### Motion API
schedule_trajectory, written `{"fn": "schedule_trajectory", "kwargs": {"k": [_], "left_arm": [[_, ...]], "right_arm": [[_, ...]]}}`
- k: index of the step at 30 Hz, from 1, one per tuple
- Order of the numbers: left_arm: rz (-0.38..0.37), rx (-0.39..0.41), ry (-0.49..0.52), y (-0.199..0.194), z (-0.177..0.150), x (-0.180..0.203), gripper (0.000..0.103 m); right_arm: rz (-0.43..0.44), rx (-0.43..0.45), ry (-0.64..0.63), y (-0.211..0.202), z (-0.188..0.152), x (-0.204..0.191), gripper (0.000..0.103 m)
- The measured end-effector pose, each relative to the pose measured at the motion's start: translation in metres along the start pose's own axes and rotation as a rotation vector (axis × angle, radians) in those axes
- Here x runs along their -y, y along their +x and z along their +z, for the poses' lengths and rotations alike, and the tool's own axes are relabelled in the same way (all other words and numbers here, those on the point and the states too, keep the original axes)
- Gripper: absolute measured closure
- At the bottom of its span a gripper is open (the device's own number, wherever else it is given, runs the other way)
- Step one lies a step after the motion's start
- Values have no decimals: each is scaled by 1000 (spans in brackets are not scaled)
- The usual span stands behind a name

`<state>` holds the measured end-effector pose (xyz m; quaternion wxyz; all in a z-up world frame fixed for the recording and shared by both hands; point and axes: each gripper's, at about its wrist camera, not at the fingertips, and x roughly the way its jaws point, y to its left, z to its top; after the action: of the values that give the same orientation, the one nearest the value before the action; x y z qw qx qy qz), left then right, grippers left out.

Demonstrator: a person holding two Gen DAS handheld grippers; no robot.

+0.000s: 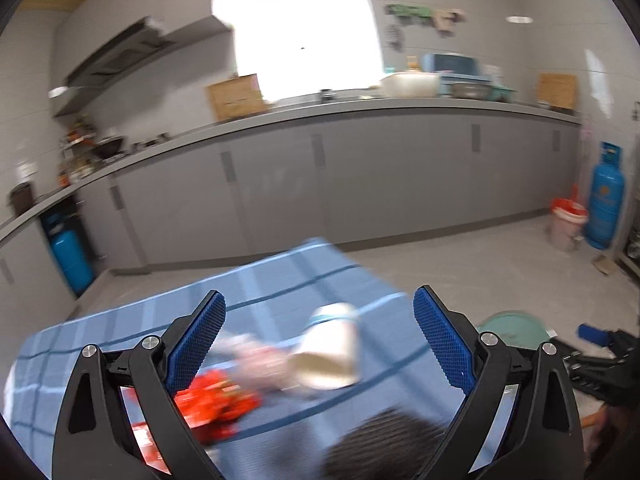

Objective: Collect trash
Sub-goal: 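Carry the net and pink bag over the teal basin and release both, then return both tools to the table and reach toward the red snack bag and second net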

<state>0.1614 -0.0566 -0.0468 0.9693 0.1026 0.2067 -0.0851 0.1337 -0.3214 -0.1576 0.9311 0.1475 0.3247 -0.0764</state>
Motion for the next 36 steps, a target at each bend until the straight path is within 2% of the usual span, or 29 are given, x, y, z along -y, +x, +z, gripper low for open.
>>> {"fn": "schedule_trajectory", "kwargs": {"k": [3,8,12,15,20,27,33,36], "left_arm": [[89,-14,-25,-10,-13,-40,9],[254,-86,-50,-29,-53,-112,9],[317,-168,-90,-35,-87,-153,9],[323,-203,-115,-36,-105,-168,9],[294,-237,-140,-27,-117,-171,9],[270,-268,-165,-11,-128,-183,9],[281,-224,-181,-18,-111,-186,9],[248,-199,-175,-19,-96,-176,9]], "right_arm": [[51,4,-45,-4,-1,-33,22],[117,-9,-115,-7,-6,-79,18],[151,-17,-172,-11,-13,-114,14],[166,-32,-211,-11,-18,-135,14],[179,-57,-268,-10,-25,-162,13],[166,-80,-304,-3,-32,-173,12],[161,-76,-308,-1,-32,-175,11],[139,-79,-312,4,-32,-176,11]]}}
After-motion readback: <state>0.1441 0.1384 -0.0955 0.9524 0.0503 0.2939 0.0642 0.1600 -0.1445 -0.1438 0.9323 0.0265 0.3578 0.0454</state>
